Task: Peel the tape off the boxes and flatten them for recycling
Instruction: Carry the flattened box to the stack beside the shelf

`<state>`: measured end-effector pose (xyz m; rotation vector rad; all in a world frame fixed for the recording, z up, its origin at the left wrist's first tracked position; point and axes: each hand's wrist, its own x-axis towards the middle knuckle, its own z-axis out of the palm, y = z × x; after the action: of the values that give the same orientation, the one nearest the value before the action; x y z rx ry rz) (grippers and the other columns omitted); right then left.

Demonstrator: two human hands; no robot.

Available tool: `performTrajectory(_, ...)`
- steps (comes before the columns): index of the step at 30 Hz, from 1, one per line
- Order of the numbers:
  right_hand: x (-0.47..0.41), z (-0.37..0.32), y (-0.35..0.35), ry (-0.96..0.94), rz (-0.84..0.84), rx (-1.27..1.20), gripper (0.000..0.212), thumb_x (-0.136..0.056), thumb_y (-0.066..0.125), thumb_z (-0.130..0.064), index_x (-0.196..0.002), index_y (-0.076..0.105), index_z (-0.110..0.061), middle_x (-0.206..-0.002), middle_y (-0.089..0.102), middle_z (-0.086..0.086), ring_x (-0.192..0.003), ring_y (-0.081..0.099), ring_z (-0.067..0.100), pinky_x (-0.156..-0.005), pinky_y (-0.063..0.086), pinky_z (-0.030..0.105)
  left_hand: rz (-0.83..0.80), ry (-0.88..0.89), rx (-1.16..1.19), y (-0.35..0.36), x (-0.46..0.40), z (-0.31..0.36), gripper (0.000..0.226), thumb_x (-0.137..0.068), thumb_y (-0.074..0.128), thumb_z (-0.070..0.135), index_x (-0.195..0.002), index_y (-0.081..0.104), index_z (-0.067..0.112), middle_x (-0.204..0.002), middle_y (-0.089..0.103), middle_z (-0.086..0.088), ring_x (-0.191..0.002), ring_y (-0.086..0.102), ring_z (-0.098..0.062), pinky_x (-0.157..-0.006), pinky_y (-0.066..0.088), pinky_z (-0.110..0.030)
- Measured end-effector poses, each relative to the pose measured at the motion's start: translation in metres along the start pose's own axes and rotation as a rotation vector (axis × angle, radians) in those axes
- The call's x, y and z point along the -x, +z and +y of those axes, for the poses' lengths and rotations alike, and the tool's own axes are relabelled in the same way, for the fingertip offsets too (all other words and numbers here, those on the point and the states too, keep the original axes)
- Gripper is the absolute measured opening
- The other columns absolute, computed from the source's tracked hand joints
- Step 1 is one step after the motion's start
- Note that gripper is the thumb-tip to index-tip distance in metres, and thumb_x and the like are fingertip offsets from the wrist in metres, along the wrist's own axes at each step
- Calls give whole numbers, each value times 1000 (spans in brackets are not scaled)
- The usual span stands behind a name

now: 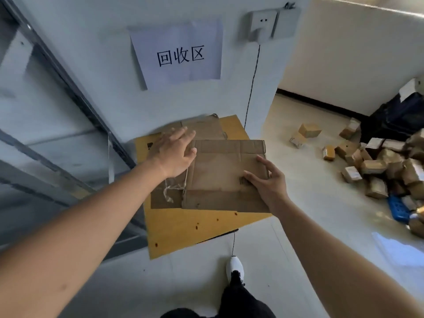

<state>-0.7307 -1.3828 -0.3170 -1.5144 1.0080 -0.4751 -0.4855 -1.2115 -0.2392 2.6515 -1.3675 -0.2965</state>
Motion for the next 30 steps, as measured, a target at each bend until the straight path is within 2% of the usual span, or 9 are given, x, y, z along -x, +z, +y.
performTrajectory(3,-54,-6,-4,-8,-50,24,63,-64,94,-56,-118,64,-62,-115,66,-25,-94,69,-3,-79,63,24,10,-69,-16,7,-30,0,62,-105,38,54,-161,30,30,-171,22,1,-156,21,-28,-127,18,-47)
performTrajectory(10,-123,1,20,7,-154,55,67,-65,92,-59,-124,61,-60,-132,62,-18,-116,65,7,-91,62,37,-8,-169,9,38,-68,-9,59,-106,40,50,-160,32,27,-169,26,-3,-154,25,-28,-125,16,-43)
performTrajectory(19,-195,11,68,93,-164,116,64,-66,92,-57,-122,62,-60,-133,61,-14,-113,65,12,-90,62,42,-65,-215,85,80,-141,-61,58,-106,41,47,-160,35,26,-168,28,-7,-154,26,-34,-125,18,-49)
performTrajectory(22,-219,15,87,108,-170,156,64,-65,91,-59,-121,61,-62,-133,62,-14,-114,65,14,-92,61,43,-93,-214,101,101,-154,-73,59,-105,42,48,-159,36,24,-167,30,-8,-153,26,-31,-125,19,-49)
performTrajectory(26,-251,21,114,88,-202,197,64,-65,90,-61,-121,60,-63,-124,61,-27,-110,65,3,-90,62,38,-140,-235,95,125,-167,-93,60,-105,41,51,-160,32,28,-169,26,-7,-155,24,-32,-125,19,-49)
performTrajectory(30,-282,25,136,52,-217,255,65,-64,90,-61,-122,61,-61,-115,61,-35,-100,60,-18,-87,61,24,-180,-257,114,145,-184,-109,62,-105,46,47,-161,31,26,-170,20,-9,-156,17,-35,-127,14,-52)
